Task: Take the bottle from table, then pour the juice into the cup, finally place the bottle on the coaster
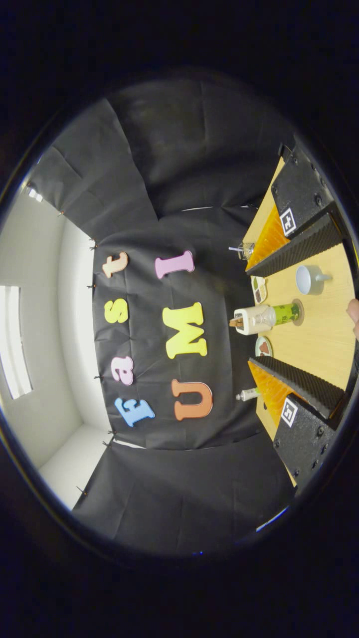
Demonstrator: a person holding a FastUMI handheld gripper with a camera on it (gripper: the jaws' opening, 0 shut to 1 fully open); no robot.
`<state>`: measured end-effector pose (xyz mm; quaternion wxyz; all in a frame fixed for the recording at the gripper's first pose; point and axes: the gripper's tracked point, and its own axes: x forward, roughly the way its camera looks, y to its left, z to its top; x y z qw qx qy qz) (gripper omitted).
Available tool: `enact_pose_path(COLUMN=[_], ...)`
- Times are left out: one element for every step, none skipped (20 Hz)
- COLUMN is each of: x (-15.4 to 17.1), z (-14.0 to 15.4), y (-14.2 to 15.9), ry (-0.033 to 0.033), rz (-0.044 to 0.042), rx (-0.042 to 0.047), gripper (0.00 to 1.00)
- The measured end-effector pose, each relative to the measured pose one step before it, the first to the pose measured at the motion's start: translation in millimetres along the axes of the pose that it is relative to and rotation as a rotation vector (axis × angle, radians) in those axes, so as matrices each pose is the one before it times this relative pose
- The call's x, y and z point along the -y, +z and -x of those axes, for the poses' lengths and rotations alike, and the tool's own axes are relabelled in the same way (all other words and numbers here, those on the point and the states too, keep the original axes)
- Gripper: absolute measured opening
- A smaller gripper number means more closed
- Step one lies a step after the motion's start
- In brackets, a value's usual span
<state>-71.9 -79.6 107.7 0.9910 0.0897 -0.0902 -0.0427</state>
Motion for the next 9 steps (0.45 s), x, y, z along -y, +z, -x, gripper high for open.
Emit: enact_pose_path(x=[-1.75,-1.21,-1.01,-1.5,-1.08,1.33,3.65,6.59,9.1], z=[0.21,0.75,-0.07,0.07,-1.04,-2.16,-0.75,-2.53,-1.32], y=[1.02,-0.64,1.01,0.91,-0.91,-3.64,-3.96,-5.69,-6.92], ry=[0.00451,0.0064,0.00917,0.01575,0.0184,0.01725,0.01111,0.00524,-0.00556], rz=[0.00264,0.00555,0.00522,-0.00139,-0.00489,-0.00742,-0.00777,-0.00439,0.00138], rx=[0.00342,0.00434,0.0081,0.01012,0.00866,0.00841,0.00661,0.00185,-0.00412], gripper=[1.0,1.0,1.0,1.0,1.0,1.0,1.0,1.0,1.0])
